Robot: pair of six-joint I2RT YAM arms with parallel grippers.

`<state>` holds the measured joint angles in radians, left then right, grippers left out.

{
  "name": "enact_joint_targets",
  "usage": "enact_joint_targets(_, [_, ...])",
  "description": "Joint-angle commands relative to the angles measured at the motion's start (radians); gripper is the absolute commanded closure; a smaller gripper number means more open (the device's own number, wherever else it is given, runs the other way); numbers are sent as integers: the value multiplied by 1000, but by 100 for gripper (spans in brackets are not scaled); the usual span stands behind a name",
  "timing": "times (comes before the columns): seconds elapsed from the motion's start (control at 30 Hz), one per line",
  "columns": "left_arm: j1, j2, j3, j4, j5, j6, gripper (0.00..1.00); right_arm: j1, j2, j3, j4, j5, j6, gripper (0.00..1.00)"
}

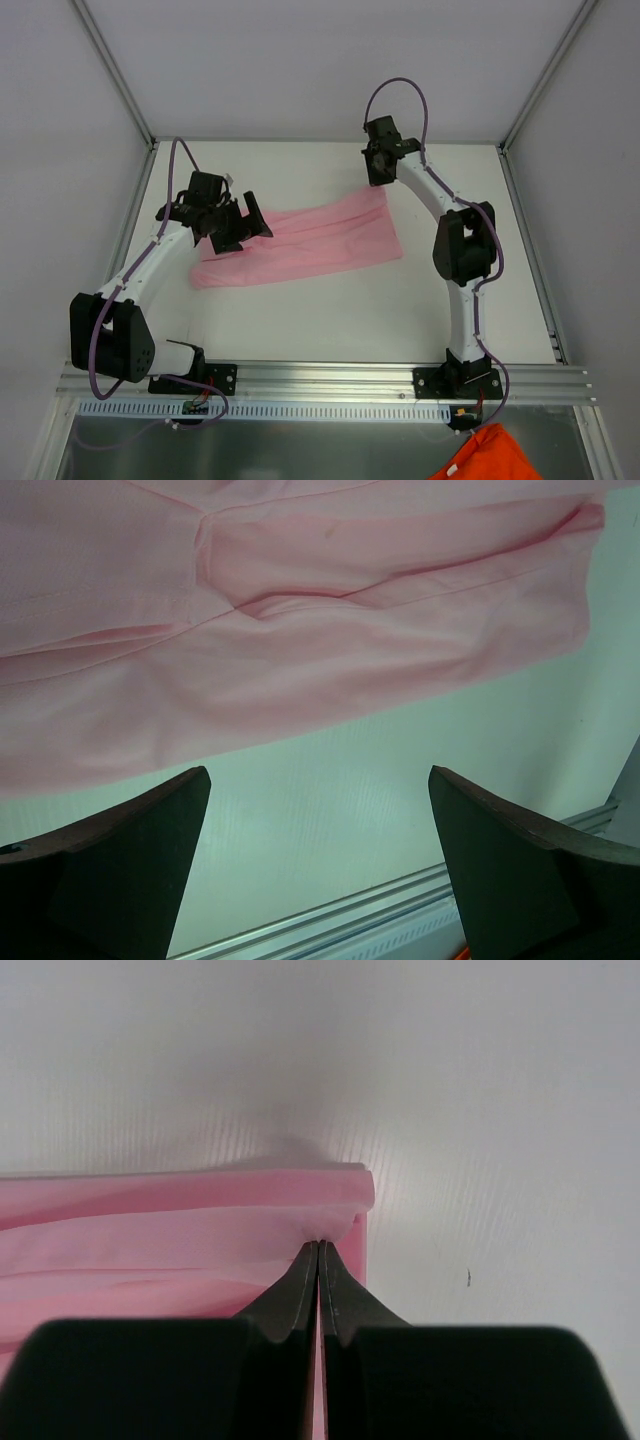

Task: Fold and stack the t-shirts
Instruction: Fold the other side of the tshirt into a rectangle

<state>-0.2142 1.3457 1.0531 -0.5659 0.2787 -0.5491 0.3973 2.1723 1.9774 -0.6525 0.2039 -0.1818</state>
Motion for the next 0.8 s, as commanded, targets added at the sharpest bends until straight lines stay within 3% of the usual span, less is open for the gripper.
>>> enact_joint_targets(0.0, [12,-31,-13,4,13,9,7,9,-60,-40,20,-41,-30,99])
enact_joint_targets(0.17, [12,-33,-33,30,16,-2,7,15,-147,-273,45,-67,-5,99])
enact_joint_targets(0.37, [12,-14,-42,58,37,-17,7,18,-216,-426,56,-57,18,99])
enact_joint_targets(0.77, [12,4,-22,69,47,-8,7,21,-215,-368,-38,163,13,99])
